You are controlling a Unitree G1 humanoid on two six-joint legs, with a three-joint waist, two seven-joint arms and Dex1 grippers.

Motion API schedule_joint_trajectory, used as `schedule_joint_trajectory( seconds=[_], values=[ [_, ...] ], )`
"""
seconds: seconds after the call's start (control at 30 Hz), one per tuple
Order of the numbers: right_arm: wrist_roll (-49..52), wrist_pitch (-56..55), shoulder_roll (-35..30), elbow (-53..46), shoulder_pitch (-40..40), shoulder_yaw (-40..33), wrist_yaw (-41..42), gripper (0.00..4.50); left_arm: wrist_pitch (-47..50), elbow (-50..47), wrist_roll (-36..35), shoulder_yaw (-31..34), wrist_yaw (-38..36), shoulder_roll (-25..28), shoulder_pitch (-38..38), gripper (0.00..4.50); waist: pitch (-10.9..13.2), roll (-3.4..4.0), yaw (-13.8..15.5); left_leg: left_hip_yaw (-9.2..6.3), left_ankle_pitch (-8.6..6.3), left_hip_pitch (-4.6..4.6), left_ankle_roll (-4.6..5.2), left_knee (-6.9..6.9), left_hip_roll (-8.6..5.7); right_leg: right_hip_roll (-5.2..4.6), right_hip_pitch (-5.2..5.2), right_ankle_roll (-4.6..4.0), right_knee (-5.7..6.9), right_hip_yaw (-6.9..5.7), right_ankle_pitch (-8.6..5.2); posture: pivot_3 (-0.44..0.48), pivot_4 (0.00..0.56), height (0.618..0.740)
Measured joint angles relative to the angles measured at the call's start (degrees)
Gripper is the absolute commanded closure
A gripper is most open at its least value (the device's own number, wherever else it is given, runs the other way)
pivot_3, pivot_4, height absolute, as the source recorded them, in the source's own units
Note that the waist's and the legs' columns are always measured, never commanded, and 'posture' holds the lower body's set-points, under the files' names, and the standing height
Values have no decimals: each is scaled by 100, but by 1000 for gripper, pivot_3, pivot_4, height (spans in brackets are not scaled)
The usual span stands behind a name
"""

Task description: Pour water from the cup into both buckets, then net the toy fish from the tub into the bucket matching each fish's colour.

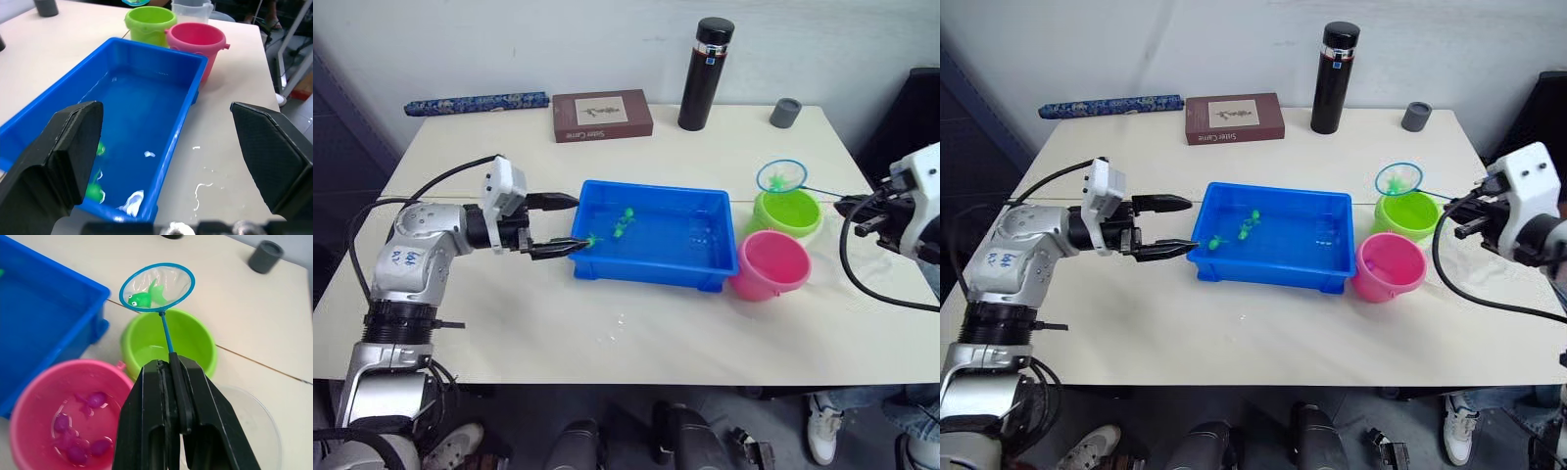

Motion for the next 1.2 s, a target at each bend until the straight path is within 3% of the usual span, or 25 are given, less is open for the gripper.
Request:
schedule_joint_trajectory(
  seconds=[0.23, 0.53, 0.83, 1.2],
  values=[
    [-342, -363, -150, -406, 638, -23, -316, 4500, -198, 382, 117, -134, -180, -153, -213, 17, -1, 1, -3, 3, 0, 1, -1, 1, 1, 1, 0, 0, 2, 2, 0, 0, 150, 740],
    [-1574, -1562, -649, -786, 1236, 895, -709, 4500, -338, 666, 256, -163, -283, -262, -361, 17, 0, 1, 13, 4, 1, 1, -1, 5, -2, 2, 0, 1, 2, 2, 0, 0, 150, 740],
    [-3214, -2793, -1412, -792, 1277, 1881, -904, 4500, -383, 833, 295, -169, -352, -371, -401, 17, -1, 1, 9, 7, 2, 1, 0, 6, -3, 3, 0, 2, 2, 2, 1, 0, 150, 740],
    [-4295, -3531, -1528, -464, 1297, 2000, -875, 4500, -377, 831, 298, -168, -363, -369, -397, 17, 0, 1, 5, 7, 3, 1, -2, 7, -2, 5, 1, 2, 3, 1, 1, 0, 150, 740]
  ],
)
